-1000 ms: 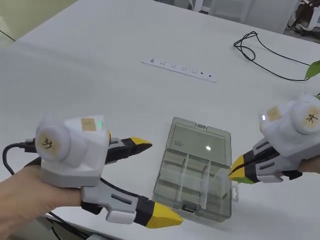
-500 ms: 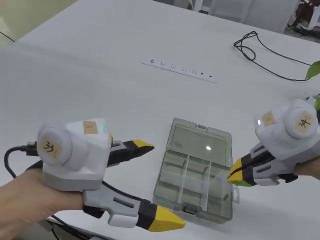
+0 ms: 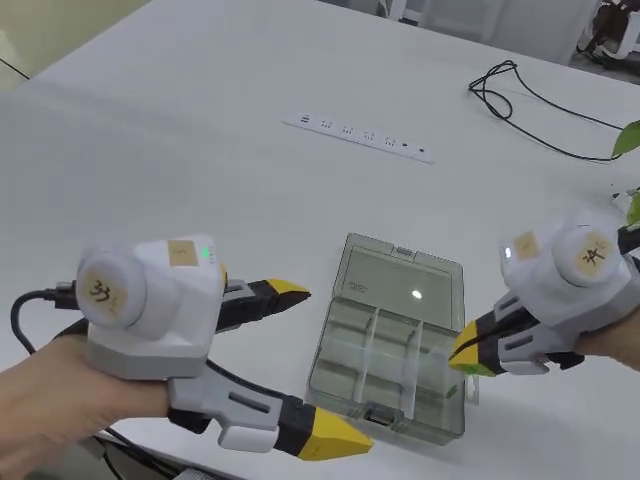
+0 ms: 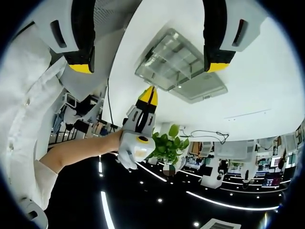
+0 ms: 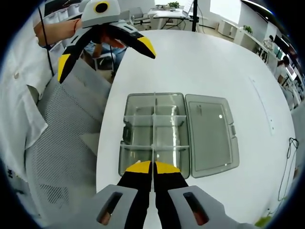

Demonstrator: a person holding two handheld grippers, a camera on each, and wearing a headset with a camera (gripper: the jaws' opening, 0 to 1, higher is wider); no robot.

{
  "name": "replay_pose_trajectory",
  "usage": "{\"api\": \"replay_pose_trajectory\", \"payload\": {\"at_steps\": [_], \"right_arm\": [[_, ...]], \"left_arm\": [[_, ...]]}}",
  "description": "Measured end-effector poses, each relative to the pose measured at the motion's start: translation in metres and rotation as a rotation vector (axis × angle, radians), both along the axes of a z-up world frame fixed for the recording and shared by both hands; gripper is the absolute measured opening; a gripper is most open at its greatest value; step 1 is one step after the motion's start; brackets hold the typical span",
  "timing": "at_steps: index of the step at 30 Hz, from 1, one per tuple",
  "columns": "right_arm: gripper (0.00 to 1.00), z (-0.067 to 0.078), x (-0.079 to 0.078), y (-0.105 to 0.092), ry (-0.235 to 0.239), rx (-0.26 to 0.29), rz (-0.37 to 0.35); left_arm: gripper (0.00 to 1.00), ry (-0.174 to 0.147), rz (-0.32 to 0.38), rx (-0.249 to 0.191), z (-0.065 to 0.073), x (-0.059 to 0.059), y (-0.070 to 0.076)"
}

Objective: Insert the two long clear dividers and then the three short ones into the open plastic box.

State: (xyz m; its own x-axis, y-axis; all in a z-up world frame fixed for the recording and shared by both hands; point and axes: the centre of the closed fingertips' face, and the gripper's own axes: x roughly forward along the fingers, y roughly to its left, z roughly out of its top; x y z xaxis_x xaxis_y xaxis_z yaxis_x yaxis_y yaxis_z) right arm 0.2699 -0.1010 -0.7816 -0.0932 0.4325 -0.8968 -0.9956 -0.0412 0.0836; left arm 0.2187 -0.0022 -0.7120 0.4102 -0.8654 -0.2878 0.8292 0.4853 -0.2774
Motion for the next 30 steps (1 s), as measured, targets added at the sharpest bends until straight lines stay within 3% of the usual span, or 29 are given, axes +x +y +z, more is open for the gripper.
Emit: {"api": "replay_pose_trajectory", "payload": {"at_steps": [23, 30], "right_arm": [[0.02, -0.019, -0.001, 0.001, -0.025, 0.061, -0.008], [0.02, -0.030, -0.002, 0.003, -0.037, 0.040, 0.004]], "left_arm": [[0.96, 0.001, 0.008, -0.007, 0.001, 0.000, 0.002], [0.96, 0.004, 0.005, -0.003, 0.000, 0.000, 0.002]]}}
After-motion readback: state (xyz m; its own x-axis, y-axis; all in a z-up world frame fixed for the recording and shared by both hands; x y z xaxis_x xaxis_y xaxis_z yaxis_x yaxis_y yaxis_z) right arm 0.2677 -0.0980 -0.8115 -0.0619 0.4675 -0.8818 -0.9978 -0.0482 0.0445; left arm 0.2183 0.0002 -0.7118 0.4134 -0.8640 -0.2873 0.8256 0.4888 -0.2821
